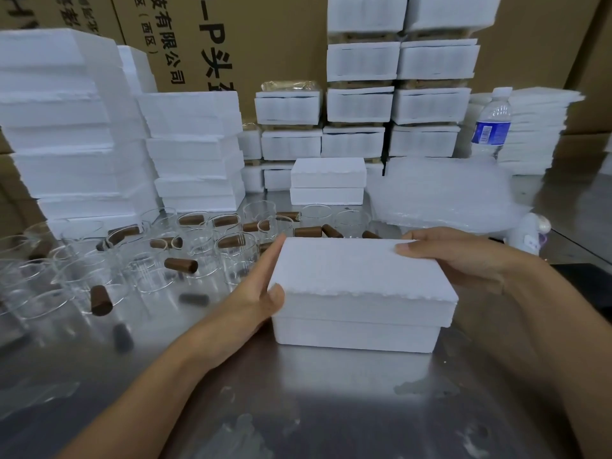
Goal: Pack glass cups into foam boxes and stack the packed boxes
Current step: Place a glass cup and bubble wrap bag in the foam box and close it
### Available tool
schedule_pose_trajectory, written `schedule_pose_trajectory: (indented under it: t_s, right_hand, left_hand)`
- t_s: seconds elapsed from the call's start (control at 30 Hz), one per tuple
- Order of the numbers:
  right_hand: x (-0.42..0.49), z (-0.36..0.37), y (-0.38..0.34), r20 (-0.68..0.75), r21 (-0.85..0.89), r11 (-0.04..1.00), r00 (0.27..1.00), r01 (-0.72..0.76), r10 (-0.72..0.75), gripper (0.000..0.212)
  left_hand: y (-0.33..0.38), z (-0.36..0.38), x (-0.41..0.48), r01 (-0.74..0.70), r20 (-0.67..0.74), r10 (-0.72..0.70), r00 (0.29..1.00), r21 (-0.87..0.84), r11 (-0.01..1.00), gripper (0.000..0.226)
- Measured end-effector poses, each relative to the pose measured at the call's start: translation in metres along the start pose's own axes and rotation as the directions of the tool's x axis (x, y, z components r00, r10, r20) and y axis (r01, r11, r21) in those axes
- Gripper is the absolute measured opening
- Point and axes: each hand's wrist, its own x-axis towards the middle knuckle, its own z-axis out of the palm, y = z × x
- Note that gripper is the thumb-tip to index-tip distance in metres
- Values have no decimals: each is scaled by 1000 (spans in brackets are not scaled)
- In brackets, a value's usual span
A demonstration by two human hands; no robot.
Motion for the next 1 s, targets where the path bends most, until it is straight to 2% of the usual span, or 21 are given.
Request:
schedule_pose_trajectory:
  t_s: [0.07,0.13,0.23,0.37,0.43,0.47,0.53,0.57,0.67,0.77,0.87,0.9,1.0]
  right_hand:
    - [0,1,0,-10,-8,1000,1000,12,-12,52]
    - [0,0,1,-9,-9,1000,1000,23,-24,51]
    - [0,-4,4,-10,-33,998,999,47,-47,66]
    - [-6,-5,1,38,17,997,996,75,-76,62]
    - [-7,-8,1,33,95,991,994,98,-101,71]
    - [-7,-8,1,29,137,984,992,115,-120,69]
    - [-7,-5,-2,-9,240,957,986,163,-165,52]
    - [-7,-3,-5,-47,285,941,983,184,-179,52]
    - [-4,2,-10,-77,388,895,975,221,-207,69]
    - [-3,6,-12,-12,504,849,984,160,-178,71]
    - [-6,9,-16,85,532,842,984,89,-158,50]
    - [-7,9,-17,108,553,830,981,74,-160,50]
    - [-9,6,-18,137,582,813,982,27,-131,74]
  left_hand:
    - [3,0,-6,5,91,-16,996,119,993,108]
    - [4,0,-9,12,50,-23,998,209,978,116]
    - [5,2,-8,14,-32,-5,999,289,957,117]
    - [11,1,-12,12,-67,6,998,265,964,113]
    - [13,1,-12,-10,-84,31,996,239,971,108]
    - [15,1,-12,-29,-93,51,994,226,974,105]
    - [19,2,-13,-58,-143,88,986,202,978,103]
    - [21,2,-13,-73,-184,108,977,189,979,103]
    - [25,5,-9,-115,-296,149,943,129,985,104]
    - [28,5,-2,-177,-356,215,909,136,975,112]
    - [30,3,3,-191,-342,238,909,167,967,114]
    - [31,2,5,-186,-332,234,914,170,968,113]
    - [37,-3,13,-172,-308,231,923,206,963,112]
